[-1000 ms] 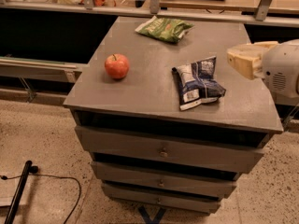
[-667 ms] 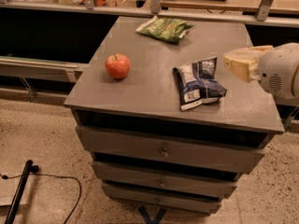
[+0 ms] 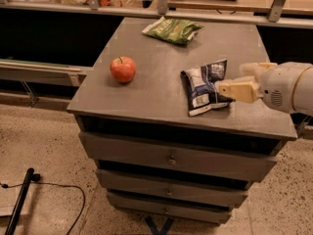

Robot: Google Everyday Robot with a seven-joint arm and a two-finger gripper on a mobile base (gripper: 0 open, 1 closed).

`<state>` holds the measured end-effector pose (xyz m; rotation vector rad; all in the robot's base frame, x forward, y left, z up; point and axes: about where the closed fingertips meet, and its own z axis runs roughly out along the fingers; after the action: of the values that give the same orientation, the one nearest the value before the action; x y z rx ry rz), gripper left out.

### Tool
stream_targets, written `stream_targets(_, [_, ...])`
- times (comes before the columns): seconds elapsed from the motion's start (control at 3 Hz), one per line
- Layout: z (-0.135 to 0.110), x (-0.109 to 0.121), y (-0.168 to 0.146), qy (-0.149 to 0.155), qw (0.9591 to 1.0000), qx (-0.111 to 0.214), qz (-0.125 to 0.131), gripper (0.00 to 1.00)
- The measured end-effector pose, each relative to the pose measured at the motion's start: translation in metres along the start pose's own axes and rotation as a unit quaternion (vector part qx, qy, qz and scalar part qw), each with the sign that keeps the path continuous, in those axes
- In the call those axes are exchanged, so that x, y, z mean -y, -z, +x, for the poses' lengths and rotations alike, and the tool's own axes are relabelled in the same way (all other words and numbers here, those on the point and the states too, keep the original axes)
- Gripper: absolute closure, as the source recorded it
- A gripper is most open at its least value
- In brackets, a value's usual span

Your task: Pick blue chip bag

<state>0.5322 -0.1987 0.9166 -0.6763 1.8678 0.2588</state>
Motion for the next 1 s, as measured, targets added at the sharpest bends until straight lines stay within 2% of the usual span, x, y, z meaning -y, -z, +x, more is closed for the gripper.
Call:
stream_targets(0.33, [0.019,-0.005,-0.015,0.005,0.9996,-0.009,-0.027,0.0])
stream_targets(1.0, [0.041,-0.017,-0.04,0.036,0.9963,-0.025,-0.074,0.0])
